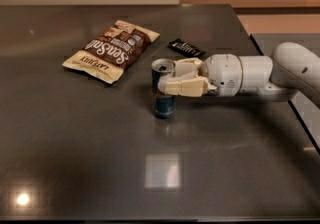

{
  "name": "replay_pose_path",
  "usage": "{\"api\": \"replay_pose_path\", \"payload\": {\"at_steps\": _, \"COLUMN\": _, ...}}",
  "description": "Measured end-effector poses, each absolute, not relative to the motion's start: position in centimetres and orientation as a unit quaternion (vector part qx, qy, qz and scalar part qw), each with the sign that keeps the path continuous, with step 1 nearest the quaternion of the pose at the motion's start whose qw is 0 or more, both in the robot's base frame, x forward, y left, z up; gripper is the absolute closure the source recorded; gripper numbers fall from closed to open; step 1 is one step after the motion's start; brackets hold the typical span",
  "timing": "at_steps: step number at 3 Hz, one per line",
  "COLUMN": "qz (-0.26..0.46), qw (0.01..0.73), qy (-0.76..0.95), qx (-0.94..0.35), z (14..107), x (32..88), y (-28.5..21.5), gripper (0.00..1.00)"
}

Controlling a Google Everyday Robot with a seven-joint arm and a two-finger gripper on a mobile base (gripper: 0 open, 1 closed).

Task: Place redbull can upright

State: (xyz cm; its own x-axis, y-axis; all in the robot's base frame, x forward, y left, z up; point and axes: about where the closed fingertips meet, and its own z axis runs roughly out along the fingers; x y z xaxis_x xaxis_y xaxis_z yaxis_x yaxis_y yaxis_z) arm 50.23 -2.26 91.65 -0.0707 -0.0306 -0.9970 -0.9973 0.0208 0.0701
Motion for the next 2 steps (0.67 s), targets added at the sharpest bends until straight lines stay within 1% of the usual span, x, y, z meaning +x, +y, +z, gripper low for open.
{"api": "replay_pose_path", "payload": {"at_steps": 2, "qz": 0.5, "qw": 0.483, "qy": 0.525, "qx": -0.491, "z": 91.24, "x": 50.12, "y": -2.48, "gripper": 0.12}}
